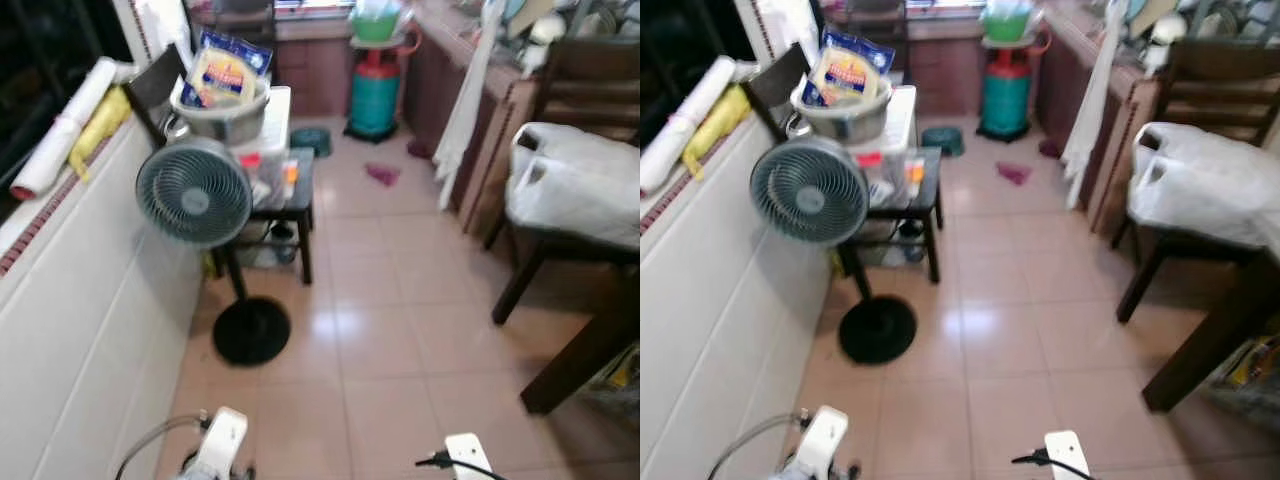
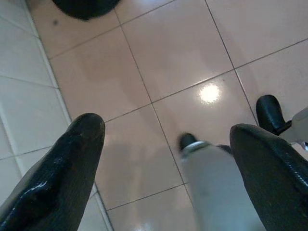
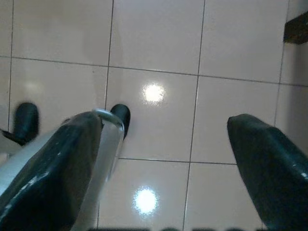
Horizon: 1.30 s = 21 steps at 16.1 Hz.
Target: Setting the table
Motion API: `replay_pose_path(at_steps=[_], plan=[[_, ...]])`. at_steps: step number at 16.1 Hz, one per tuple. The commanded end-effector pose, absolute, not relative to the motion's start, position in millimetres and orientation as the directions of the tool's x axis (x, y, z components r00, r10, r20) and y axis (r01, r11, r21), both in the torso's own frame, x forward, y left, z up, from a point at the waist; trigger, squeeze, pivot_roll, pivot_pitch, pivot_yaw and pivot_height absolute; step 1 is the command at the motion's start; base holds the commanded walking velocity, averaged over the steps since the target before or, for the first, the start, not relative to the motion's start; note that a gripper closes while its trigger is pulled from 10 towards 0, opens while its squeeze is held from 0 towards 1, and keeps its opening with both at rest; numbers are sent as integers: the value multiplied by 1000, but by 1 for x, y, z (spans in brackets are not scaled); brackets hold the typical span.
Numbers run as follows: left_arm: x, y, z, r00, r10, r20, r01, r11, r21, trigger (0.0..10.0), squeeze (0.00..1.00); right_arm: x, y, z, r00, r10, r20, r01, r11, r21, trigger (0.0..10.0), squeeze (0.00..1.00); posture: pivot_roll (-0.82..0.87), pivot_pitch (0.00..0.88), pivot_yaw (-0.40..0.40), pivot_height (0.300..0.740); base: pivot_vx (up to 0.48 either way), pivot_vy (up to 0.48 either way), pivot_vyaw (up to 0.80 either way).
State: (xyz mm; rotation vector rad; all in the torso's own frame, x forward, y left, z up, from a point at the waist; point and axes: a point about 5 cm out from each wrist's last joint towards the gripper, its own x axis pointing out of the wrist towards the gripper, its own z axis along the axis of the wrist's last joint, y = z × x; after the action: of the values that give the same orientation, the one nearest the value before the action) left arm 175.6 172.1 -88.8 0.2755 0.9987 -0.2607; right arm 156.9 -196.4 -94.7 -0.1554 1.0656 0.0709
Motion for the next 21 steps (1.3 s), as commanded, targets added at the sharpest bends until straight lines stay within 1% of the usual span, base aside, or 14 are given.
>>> replay_pose_path(at_steps=[1, 6, 9, 10, 14, 17, 20, 21], plan=[[172, 185, -89, 507, -50, -860, 327, 935, 139, 10000, 0, 158, -185, -96, 485, 11, -875, -150, 986, -70, 10000, 0, -21, 0, 5, 740, 0, 0, 0], [175, 187, -88, 535, -2, -845, 308, 932, 192, 10000, 0, 159, -186, -95, 483, 10, -876, -168, 982, -81, 10000, 0, -19, 0, -2, 740, 0, 0, 0], [178, 190, -86, 553, 30, -833, 243, 950, 196, 10000, 0, 160, -186, -95, 491, 9, -871, -170, 982, -86, 10000, 0, -14, 0, -7, 740, 0, 0, 0], [180, 190, -85, 557, 41, -829, 194, 965, 178, 10000, 0, 160, -185, -95, 493, 11, -870, -172, 981, -86, 10000, 0, -12, 0, -10, 740, 0, 0, 0], [182, 191, -85, 539, 62, -840, 120, 981, 150, 10000, 0, 164, -184, -93, 508, 19, -861, -173, 982, -81, 10000, 0, -16, 0, -11, 740, 0, 0, 0], [181, 192, -85, 530, 67, -845, 111, 983, 148, 10000, 0, 168, -184, -91, 524, 11, -852, -149, 986, -79, 10000, 0, -19, 0, -17, 740, 0, 0, 0], [184, 193, -84, 548, 72, -833, 46, 992, 116, 10000, 0, 173, -190, -88, 550, -2, -835, -98, 993, -67, 10000, 0, -8, 0, -33, 740, 0, 0, 0], [190, 192, -81, 562, 67, -825, 36, 994, 105, 10000, 0, 181, -190, -84, 570, -1, -822, -68, 997, -48, 10000, 0, -5, 0, -37, 740, 0, 0, 0]])
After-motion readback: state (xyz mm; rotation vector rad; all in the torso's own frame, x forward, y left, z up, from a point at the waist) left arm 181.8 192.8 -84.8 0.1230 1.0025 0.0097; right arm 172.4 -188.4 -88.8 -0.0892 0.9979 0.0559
